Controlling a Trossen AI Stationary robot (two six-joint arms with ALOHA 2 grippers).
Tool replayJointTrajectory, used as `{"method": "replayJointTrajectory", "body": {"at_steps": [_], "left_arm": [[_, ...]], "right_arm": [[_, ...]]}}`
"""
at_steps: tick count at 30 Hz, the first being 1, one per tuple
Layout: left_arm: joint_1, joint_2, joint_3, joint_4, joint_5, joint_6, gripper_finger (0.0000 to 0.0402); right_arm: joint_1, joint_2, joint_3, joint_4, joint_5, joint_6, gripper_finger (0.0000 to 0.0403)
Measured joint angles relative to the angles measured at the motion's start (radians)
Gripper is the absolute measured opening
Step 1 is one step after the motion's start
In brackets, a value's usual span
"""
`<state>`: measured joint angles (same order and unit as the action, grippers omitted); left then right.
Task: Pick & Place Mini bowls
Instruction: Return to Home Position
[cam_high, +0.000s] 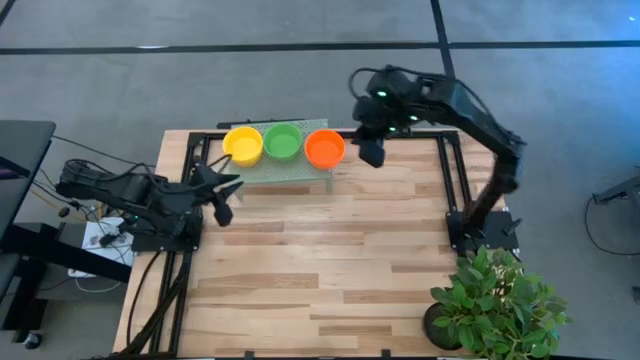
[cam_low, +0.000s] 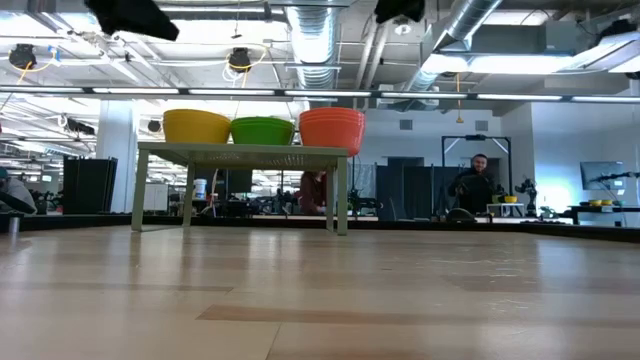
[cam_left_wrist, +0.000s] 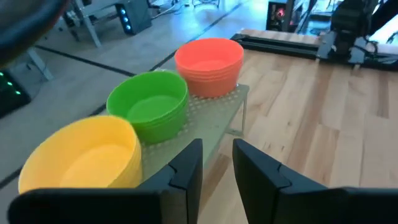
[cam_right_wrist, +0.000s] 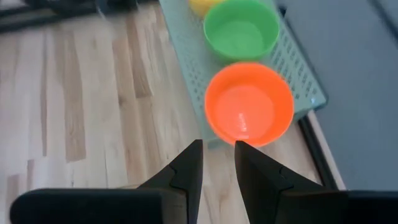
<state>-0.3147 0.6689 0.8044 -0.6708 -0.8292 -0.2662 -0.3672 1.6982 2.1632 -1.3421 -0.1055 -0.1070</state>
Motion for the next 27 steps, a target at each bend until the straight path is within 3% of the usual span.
{"method": "replayJointTrajectory", "body": {"at_steps": [5, 9, 13, 19, 23, 27], "left_arm": [[0.001, -0.169, -0.150, 0.037, 0.057, -0.004, 0.0090], [0.001, -0.326, -0.291, 0.221, 0.192, 0.069, 0.0090], [0.000, -0.471, -0.409, 0.431, 0.286, 0.186, 0.0090], [0.001, -0.663, -0.523, 0.562, 0.313, 0.283, 0.0090], [0.003, -0.654, -0.597, 0.641, 0.402, 0.360, 0.0090], [0.002, -0.628, -0.687, 0.821, 0.467, 0.420, 0.0090]], "right_arm": [[0.027, -0.288, -0.505, 0.343, 0.001, 0.029, 0.0088], [0.026, -0.550, -0.950, 0.663, -0.002, 0.114, 0.0088], [0.031, -0.781, -1.274, 0.873, 0.000, 0.136, 0.0088], [0.068, -1.065, -1.564, 1.105, -0.002, 0.150, 0.0088], [0.087, -1.223, -1.680, 1.121, -0.002, 0.157, 0.0088], [0.101, -1.363, -1.786, 1.160, -0.002, 0.150, 0.0088]]}}
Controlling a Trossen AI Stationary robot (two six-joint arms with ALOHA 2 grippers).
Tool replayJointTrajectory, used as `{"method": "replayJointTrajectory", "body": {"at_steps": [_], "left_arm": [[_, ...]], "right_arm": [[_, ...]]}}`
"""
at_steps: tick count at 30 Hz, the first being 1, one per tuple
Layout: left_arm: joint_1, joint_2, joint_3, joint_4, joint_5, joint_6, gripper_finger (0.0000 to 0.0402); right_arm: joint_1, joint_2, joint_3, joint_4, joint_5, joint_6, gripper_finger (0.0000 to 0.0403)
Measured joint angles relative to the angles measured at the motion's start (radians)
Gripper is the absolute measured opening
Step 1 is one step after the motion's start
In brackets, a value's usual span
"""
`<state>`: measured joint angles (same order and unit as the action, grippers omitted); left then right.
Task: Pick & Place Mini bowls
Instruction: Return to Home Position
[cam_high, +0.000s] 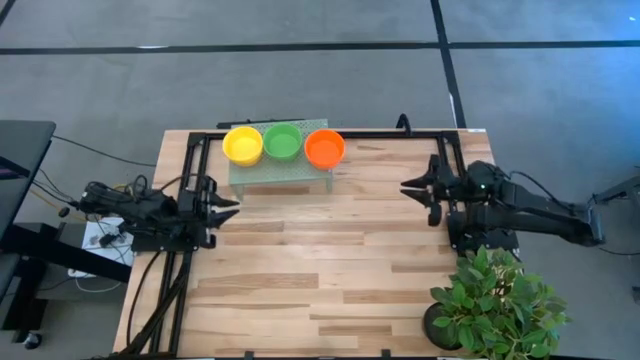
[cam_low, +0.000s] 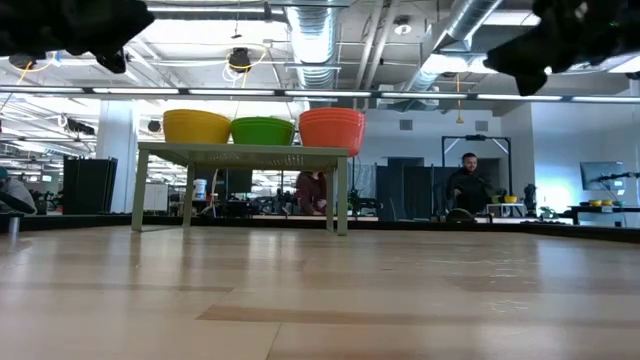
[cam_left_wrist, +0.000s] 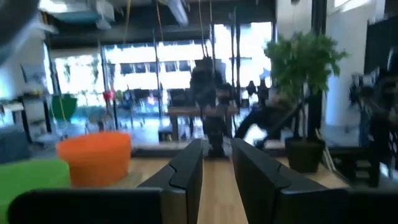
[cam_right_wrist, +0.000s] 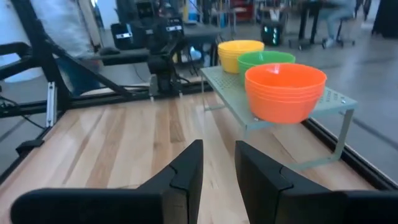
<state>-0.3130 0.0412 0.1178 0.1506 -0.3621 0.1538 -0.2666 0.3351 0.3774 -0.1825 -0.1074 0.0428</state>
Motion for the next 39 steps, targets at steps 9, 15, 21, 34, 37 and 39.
{"method": "replayJointTrajectory", "body": {"at_steps": [9, 15, 21, 34, 37, 39], "left_arm": [[0.001, -0.009, -0.112, 0.184, -0.011, 0.019, 0.0090], [0.001, -0.005, -0.112, 0.188, -0.027, -0.006, 0.0090], [0.001, 0.008, -0.112, 0.182, -0.099, -0.005, 0.0090], [0.001, 0.068, -0.112, 0.188, -0.101, -0.038, 0.0090], [0.001, 0.087, -0.112, 0.188, -0.101, -0.033, 0.0090], [0.001, 0.091, -0.112, 0.189, -0.101, -0.033, 0.0090]], "right_arm": [[0.003, -0.290, -0.224, 0.006, 0.003, 0.062, 0.0088], [0.004, -0.318, -0.339, 0.130, 0.004, 0.060, 0.0088], [0.003, -0.311, -0.369, 0.208, 0.021, 0.038, 0.0088], [0.003, -0.310, -0.370, 0.197, 0.081, 0.037, 0.0088], [0.003, -0.310, -0.370, 0.197, 0.081, 0.037, 0.0088], [0.003, -0.310, -0.370, 0.197, 0.082, 0.037, 0.0088]]}}
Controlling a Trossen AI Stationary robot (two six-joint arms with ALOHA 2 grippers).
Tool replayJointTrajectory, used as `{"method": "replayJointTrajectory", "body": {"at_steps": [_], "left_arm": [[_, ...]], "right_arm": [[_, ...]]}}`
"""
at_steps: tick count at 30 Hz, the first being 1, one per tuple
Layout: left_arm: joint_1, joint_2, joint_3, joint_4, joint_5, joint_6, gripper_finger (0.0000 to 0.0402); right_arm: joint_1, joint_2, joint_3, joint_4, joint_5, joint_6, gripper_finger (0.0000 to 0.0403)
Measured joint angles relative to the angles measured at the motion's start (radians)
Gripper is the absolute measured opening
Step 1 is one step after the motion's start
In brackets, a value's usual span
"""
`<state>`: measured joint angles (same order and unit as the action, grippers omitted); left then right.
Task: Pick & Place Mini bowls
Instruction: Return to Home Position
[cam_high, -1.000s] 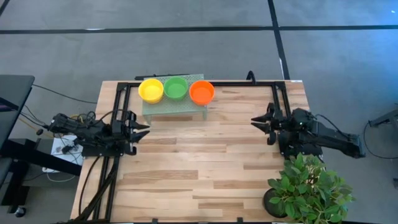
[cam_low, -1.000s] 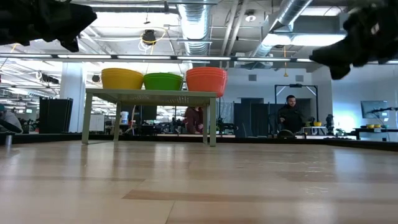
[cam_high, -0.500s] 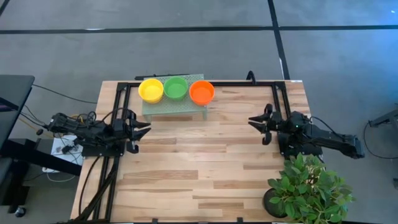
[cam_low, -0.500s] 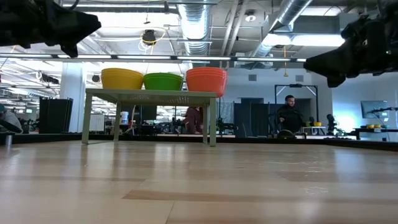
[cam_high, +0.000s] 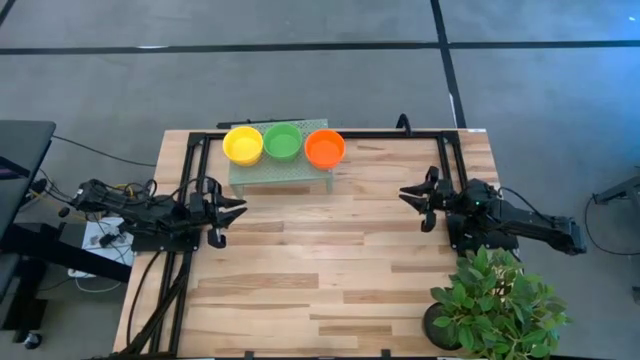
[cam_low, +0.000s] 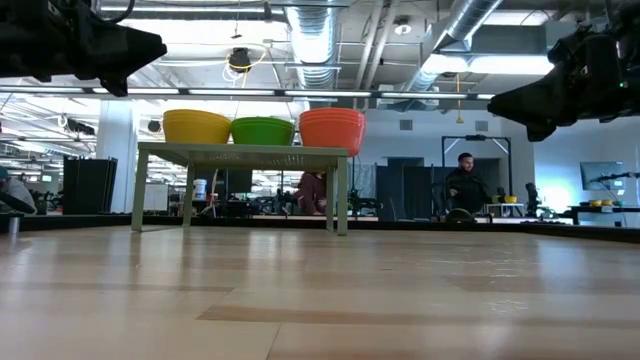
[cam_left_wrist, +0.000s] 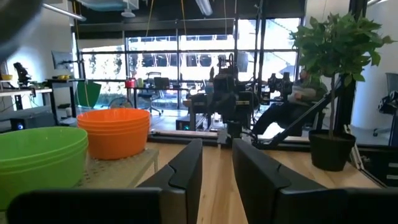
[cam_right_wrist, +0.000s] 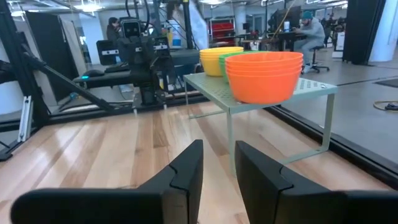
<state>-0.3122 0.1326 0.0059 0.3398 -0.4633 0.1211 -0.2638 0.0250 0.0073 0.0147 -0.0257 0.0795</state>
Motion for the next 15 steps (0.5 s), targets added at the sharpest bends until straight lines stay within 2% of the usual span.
{"method": "replayJointTrajectory", "body": {"at_steps": [8, 13, 15], "left_arm": [[0.000, -0.076, 0.000, 0.044, 0.020, 0.055, 0.0090], [-0.001, -0.125, 0.000, -0.010, 0.152, 0.052, 0.0090], [-0.001, -0.132, 0.001, -0.009, 0.153, 0.049, 0.0090]], "right_arm": [[0.000, 0.000, 0.000, 0.000, 0.000, 0.000, 0.0088], [0.000, 0.000, 0.000, 0.000, 0.000, 0.000, 0.0088], [0.000, 0.000, -0.001, 0.000, 0.000, 0.000, 0.0088]]}}
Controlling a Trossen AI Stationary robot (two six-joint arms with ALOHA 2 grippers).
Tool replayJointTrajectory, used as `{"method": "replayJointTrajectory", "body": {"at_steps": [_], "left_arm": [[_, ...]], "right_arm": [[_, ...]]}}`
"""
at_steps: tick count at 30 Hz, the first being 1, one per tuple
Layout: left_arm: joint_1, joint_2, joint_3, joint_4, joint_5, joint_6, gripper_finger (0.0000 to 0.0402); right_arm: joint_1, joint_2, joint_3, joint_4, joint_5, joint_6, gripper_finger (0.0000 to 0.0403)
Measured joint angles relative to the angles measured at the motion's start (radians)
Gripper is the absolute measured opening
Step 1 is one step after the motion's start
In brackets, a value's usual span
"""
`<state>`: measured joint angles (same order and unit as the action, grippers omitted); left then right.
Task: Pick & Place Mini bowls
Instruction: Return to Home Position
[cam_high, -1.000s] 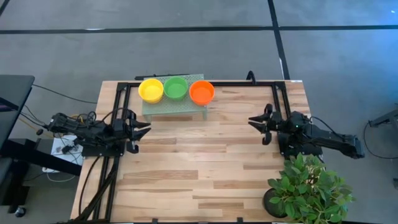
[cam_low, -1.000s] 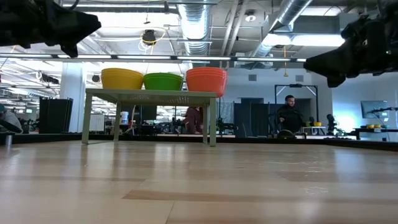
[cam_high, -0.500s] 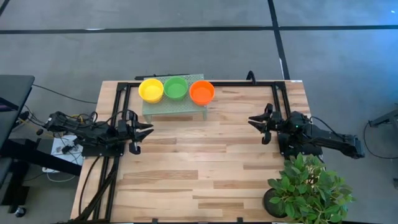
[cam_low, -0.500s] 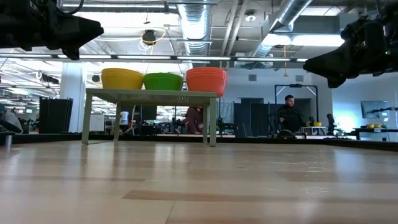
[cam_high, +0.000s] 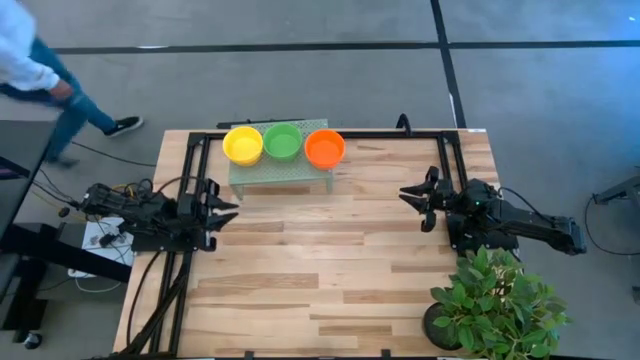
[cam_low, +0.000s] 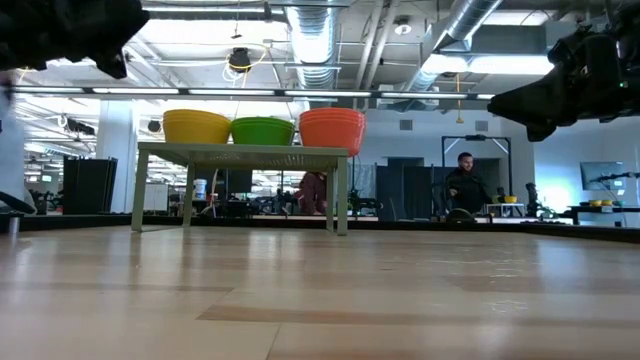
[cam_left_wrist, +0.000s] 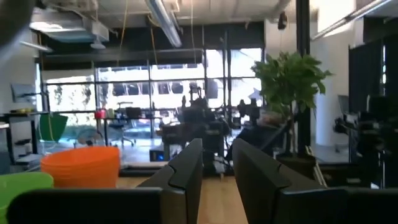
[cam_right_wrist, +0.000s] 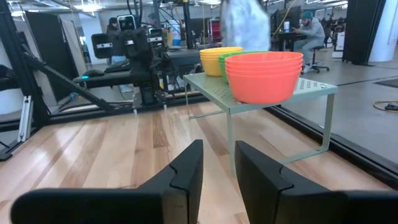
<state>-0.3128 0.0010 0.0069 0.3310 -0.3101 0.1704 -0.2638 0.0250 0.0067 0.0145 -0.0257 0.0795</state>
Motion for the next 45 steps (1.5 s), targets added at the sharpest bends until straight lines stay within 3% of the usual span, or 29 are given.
{"method": "replayJointTrajectory", "body": {"at_steps": [7, 11, 17, 21, 28, 45], "left_arm": [[0.000, 0.000, 0.117, -0.233, 0.003, -0.047, 0.0090], [0.000, -0.001, 0.092, -0.229, 0.048, -0.047, 0.0090], [0.001, -0.001, 0.005, -0.094, 0.045, -0.053, 0.0090], [0.001, -0.001, -0.001, -0.093, 0.042, -0.073, 0.0090], [0.001, 0.000, -0.001, -0.208, -0.031, -0.146, 0.0090], [0.001, 0.006, -0.001, -0.263, -0.029, -0.099, 0.0090]], "right_arm": [[0.000, 0.000, 0.000, 0.000, 0.000, 0.000, 0.0088], [0.000, 0.000, 0.000, 0.000, 0.000, 0.000, 0.0088], [0.000, 0.000, 0.000, 0.000, 0.000, 0.000, 0.0088], [0.000, 0.000, 0.000, 0.000, 0.000, 0.000, 0.0088], [0.000, 0.000, 0.000, 0.000, 0.000, 0.000, 0.0088], [0.000, 0.000, 0.000, 0.000, 0.000, 0.000, 0.0088]]}}
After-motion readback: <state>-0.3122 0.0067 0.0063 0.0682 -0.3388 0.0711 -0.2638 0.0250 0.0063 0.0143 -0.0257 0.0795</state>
